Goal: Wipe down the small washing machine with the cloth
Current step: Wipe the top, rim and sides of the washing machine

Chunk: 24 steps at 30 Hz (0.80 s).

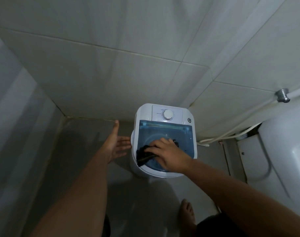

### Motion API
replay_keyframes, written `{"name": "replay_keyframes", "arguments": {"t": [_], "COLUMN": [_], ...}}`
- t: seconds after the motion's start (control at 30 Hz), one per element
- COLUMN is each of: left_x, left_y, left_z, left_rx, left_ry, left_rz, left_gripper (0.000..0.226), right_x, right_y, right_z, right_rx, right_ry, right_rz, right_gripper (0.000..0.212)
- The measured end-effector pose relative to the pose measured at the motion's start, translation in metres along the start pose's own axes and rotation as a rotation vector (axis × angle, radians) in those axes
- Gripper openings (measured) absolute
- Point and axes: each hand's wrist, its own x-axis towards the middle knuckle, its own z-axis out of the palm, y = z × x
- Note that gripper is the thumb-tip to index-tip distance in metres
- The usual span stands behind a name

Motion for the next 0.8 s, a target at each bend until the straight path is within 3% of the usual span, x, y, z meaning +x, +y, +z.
{"name": "replay_keyframes", "arguments": {"t": [0.07, 0.13, 0.23, 0.37, 0.47, 0.6, 0.73, 0.8], "left_x": [0.002, 0.001, 0.003, 0.011, 0.018, 0.022, 0.021, 0.023], "left_y": [-0.002, -0.004, -0.007, -0.009, -0.013, -0.015, -0.013, -0.013], "left_z": [0.002, 0.006, 0.014, 0.017, 0.016, 0.019, 0.02, 0.019], "left_rx": [0.015, 0.05, 0.102, 0.12, 0.092, 0.082, 0.056, 0.038], "left_ry": [0.009, 0.018, 0.105, 0.151, 0.169, 0.192, 0.181, 0.164], "left_rz": [0.011, 0.025, 0.094, 0.145, 0.14, 0.148, 0.138, 0.116], "left_gripper": [0.096, 0.076, 0.042, 0.005, 0.002, 0.006, 0.008, 0.014], "right_x": [0.019, 0.044, 0.055, 0.018, 0.023, 0.096, 0.14, 0.141], "right_y": [0.021, 0.038, 0.025, -0.021, -0.004, 0.057, 0.062, 0.039], "right_z": [-0.014, -0.024, -0.007, 0.014, -0.018, -0.059, -0.037, -0.009], "right_rx": [-0.033, -0.072, -0.077, 0.058, 0.162, 0.081, -0.055, -0.117], "right_ry": [0.103, 0.228, 0.227, 0.128, 0.02, 0.253, 0.266, 0.294], "right_rz": [0.134, 0.407, 0.636, 0.256, 0.148, 0.395, 0.669, 0.576], "right_gripper": [0.042, 0.042, 0.044, 0.049, 0.044, 0.041, 0.042, 0.047]}}
